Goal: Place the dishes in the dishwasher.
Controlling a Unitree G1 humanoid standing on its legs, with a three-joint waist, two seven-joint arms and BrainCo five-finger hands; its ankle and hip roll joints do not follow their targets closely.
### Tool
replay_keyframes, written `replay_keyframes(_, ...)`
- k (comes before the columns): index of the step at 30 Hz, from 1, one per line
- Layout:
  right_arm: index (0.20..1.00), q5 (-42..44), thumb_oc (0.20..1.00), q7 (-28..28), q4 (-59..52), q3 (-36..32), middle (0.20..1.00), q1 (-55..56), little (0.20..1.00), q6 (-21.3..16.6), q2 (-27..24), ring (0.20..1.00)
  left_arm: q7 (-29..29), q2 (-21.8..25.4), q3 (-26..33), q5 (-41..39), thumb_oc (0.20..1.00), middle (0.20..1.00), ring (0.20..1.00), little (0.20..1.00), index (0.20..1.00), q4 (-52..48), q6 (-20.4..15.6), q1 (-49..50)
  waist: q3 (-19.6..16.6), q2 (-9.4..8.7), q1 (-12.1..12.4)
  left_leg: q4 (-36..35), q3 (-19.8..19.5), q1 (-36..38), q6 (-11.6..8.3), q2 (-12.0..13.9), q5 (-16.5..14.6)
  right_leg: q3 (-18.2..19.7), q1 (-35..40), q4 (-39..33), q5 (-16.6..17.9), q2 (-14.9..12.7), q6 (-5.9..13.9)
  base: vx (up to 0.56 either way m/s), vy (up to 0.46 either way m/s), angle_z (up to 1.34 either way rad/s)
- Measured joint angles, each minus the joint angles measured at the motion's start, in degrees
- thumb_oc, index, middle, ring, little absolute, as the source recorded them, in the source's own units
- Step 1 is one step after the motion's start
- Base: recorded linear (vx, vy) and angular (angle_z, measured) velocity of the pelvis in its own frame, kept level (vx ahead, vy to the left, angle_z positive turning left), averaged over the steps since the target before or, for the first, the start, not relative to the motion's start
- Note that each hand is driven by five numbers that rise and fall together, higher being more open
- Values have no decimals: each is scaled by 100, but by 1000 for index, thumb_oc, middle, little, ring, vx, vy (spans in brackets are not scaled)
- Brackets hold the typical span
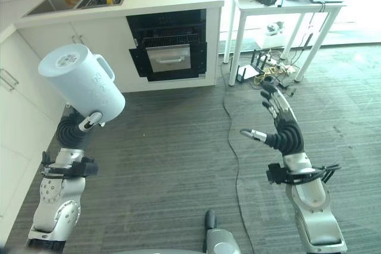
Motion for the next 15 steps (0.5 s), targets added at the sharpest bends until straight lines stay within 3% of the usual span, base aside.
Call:
replay_keyframes(1,1000,8,1000,5,-19,-97,1000,51,1000,-30,-7,1000,-2,-34,28,-12,200,200,200,200,200,-37,-38,20,-25,-7,-8,766,64,-381,5,79,76,8,153,-129,-112,78,-157,234,-234,-12)
replay_keyframes(2,1000,7,1000,31,69,-211,1000,115,1000,-28,2,1000,-40,-50,35,-53,200,200,200,200,200,-42,-58,124,-33,3,22,2010,-81,-1011,-11,78,372,105,199,-122,-243,143,-368,224,-156,-28)
replay_keyframes(3,1000,4,1000,62,122,-360,1000,325,1000,11,49,1000,-101,-140,39,-201,200,200,200,200,200,-91,-49,286,44,-134,103,3268,123,-1995,166,-2,96,235,269,-235,-287,103,-433,269,-15,-30)
replay_keyframes(4,1000,4,1000,75,144,-392,1000,403,1000,25,66,1000,-125,-159,47,-250,200,200,200,200,200,-72,-42,340,113,-248,135,3301,313,-2434,420,-17,-110,236,384,-299,-268,85,-432,311,107,-29)
replay_keyframes(5,1000,3,1000,132,221,-385,1000,392,1000,33,99,1000,-173,-156,72,-272,200,200,200,200,200,11,-50,412,156,-327,170,2527,596,-2706,699,27,-296,211,631,-410,-321,115,-382,370,237,-18)
replay_keyframes(6,1000,7,1000,176,235,-389,1000,360,1000,43,129,1000,-222,-132,76,-360,200,200,200,200,200,88,-53,551,191,-388,168,977,993,-2683,792,78,-286,174,784,-438,-455,191,-267,394,287,-21)
replay_keyframes(7,1000,6,1000,212,230,-387,1000,330,1000,42,136,1000,-234,-73,76,-457,200,200,200,200,200,93,-55,679,193,-348,141,-235,1195,-2623,835,51,-211,182,926,-436,-555,285,-259,360,247,-23)
replay_keyframes(8,1000,3,1000,249,232,-377,1000,345,1000,45,136,1000,-254,-21,79,-473,200,200,200,200,200,172,-77,715,171,-245,142,-1457,1127,-2529,780,3,40,282,1047,-434,-699,408,-78,302,173,-28)
replay_keyframes(9,1000,-1,1000,292,221,-303,1000,347,1000,86,128,1000,-244,29,96,-484,200,200,200,200,200,257,-100,680,205,-170,151,-1851,953,-2525,746,-10,204,311,1251,-431,-715,479,-94,310,158,-54)
replay_keyframes(11,1000,-3,1000,328,209,-173,1000,466,1000,135,113,1000,-251,5,93,-498,200,200,200,200,200,268,-174,651,201,-160,203,-1813,622,-2603,598,6,488,337,1509,-430,-942,488,-136,410,253,-47)
replay_keyframes(13,1000,2,1000,332,221,-186,1000,437,1000,163,87,1000,-360,-106,144,-497,200,200,200,200,200,430,-281,594,209,-149,200,-1811,405,-2843,569,-32,527,471,1720,-429,-1174,445,-49,351,335,-17)
replay_keyframes(15,1000,-1,1000,459,190,-189,1000,385,1000,148,8,1000,-362,-169,274,-500,200,200,200,200,200,479,-360,654,212,-188,365,-1806,948,-2776,808,-111,672,485,2092,-430,-1358,184,222,327,365,-48)
